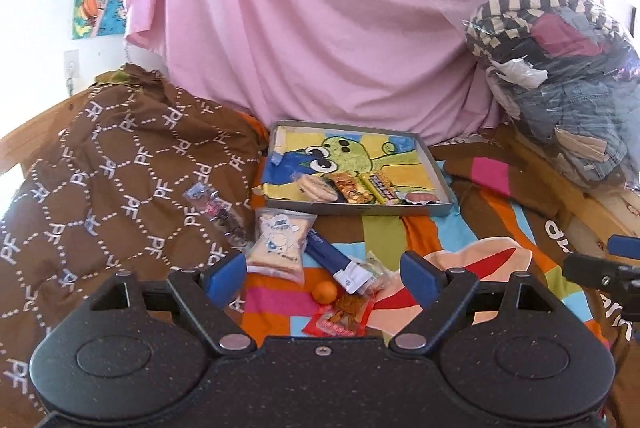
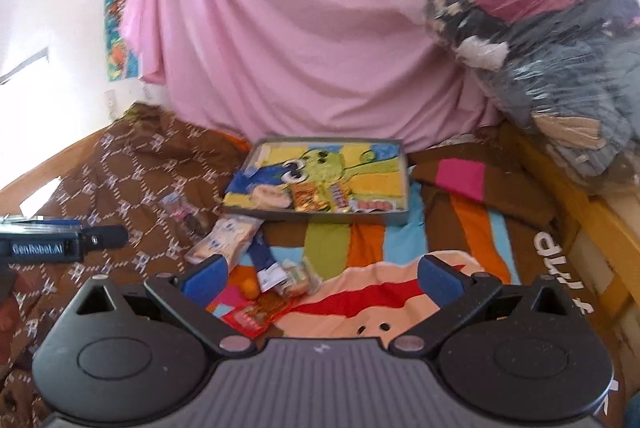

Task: Organize snacks
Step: 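Withdraw both grippers from the tray back toward the snack pile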

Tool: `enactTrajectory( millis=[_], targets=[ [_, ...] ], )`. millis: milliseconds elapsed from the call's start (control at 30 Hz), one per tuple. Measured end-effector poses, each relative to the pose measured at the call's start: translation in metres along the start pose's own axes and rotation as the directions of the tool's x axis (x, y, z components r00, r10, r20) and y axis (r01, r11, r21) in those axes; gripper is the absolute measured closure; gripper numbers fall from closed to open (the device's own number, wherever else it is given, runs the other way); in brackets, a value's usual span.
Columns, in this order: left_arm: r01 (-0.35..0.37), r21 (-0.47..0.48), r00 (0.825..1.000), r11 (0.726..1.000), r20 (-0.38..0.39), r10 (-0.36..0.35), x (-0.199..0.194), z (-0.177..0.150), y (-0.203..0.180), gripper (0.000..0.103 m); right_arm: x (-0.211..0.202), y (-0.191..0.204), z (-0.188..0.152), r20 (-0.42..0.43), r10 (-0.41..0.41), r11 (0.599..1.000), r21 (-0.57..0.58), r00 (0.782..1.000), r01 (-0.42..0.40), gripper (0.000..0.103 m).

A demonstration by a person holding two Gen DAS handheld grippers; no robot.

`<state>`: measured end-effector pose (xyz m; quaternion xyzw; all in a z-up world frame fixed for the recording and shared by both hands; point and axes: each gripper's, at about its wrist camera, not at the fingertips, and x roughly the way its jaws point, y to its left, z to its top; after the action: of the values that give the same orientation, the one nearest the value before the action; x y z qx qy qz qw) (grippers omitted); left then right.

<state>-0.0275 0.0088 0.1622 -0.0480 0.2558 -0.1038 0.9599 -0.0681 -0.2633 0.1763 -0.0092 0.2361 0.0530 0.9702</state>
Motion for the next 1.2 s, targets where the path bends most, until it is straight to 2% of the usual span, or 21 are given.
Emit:
enactTrajectory(
  millis=[100, 200, 300, 400, 533, 600, 700, 833, 933, 1067, 1200],
  targets=[
    [-0.023, 0.011, 1.0, 1.0, -0.008, 0.023, -0.006, 0.001, 0.005, 0.017, 0.005, 0.003, 0.002, -0.019, 0.03, 0.998, -0.05, 0.999, -0.031, 0.0],
    [-0.045, 0.025, 0.999, 0.999, -0.018, 0.046, -0.004, 0.002, 0.011, 0.017, 0.015, 0.005, 0.006, -0.043, 0.102, 0.99, -0.089, 0.994, -0.106, 0.0],
    [-0.038, 0.021, 0.999, 0.999, -0.02, 0.038, 0.005, 0.002, 0.017, 0.017, 0.034, -0.001, 0.011, -0.077, 0.195, 0.974, -0.101, 0.978, -0.203, 0.0],
    [-0.043, 0.051, 0.998, 0.998, -0.046, 0.045, 0.025, 0.002, 0.017, 0.017, 0.054, -0.005, 0.013, -0.13, 0.218, 0.962, -0.136, 0.967, -0.235, 0.0],
    [0.009, 0.125, 0.998, 0.992, -0.065, 0.0, 0.048, -0.001, 0.009, 0.017, 0.066, -0.008, 0.009, -0.159, 0.248, 0.92, -0.269, 0.956, -0.284, 0.0],
    [0.036, 0.139, 0.996, 0.99, -0.082, -0.025, 0.059, -0.003, 0.004, 0.017, 0.072, -0.008, 0.006, -0.155, 0.246, 0.896, -0.341, 0.957, -0.286, 0.0],
    [0.071, 0.167, 0.994, 0.983, -0.092, -0.056, 0.074, -0.011, -0.005, 0.017, 0.085, -0.006, 0.002, -0.134, 0.275, 0.892, -0.335, 0.952, -0.305, 0.0],
    [0.064, 0.213, 0.993, 0.975, -0.113, -0.041, 0.094, -0.03, -0.013, 0.017, 0.107, 0.003, -0.015, -0.09, 0.271, 0.893, -0.348, 0.958, -0.285, 0.0],
    [0.057, 0.215, 0.989, 0.975, -0.145, -0.026, 0.105, -0.04, -0.013, 0.017, 0.116, 0.012, -0.031, -0.05, 0.248, 0.891, -0.379, 0.967, -0.248, 0.0],
    [0.045, 0.213, 0.982, 0.976, -0.188, -0.004, 0.115, -0.05, -0.009, 0.017, 0.125, 0.017, -0.049, -0.041, 0.23, 0.916, -0.328, 0.972, -0.23, 0.0],
    [0.02, 0.229, 0.982, 0.973, -0.187, 0.023, 0.12, -0.052, -0.007, 0.017, 0.135, 0.018, -0.059, -0.065, 0.181, 0.939, -0.285, 0.981, -0.192, 0.0]
  ],
)
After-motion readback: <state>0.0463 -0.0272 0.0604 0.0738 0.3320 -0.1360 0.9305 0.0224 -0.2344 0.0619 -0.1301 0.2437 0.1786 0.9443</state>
